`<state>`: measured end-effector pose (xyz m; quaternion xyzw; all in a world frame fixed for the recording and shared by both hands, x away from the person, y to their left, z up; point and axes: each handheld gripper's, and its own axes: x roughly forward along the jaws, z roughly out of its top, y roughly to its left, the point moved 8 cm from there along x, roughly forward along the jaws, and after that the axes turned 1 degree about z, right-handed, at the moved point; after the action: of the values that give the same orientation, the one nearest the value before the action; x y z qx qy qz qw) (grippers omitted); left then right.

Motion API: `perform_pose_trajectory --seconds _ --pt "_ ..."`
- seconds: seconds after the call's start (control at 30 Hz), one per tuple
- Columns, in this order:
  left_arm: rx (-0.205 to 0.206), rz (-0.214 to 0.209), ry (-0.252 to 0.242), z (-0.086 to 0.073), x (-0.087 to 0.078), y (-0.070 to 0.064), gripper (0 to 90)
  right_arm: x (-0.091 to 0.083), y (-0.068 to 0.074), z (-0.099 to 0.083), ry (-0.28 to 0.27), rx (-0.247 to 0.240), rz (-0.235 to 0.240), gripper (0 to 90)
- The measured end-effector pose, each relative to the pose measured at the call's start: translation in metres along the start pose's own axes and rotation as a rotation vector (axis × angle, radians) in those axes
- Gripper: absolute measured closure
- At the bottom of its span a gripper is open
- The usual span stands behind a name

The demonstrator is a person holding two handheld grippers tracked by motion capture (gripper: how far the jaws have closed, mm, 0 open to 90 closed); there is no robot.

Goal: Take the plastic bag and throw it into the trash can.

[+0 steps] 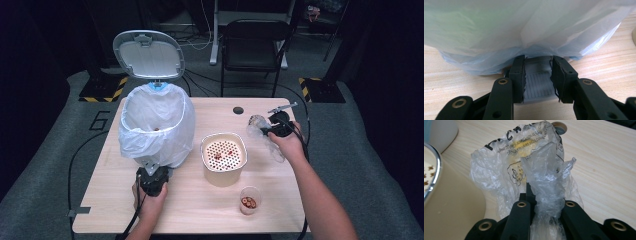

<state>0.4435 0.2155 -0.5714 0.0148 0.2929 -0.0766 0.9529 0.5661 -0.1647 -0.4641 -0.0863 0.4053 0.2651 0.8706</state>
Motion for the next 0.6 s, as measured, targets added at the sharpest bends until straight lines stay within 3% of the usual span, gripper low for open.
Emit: perform_pose_trajectory --seconds 0.6 --pt "0.007 -0.006 0.006 -0.001 0.000 0.000 63.5 -0.030 0.009 0.026 -0.023 -0.022 0.039 83.7"
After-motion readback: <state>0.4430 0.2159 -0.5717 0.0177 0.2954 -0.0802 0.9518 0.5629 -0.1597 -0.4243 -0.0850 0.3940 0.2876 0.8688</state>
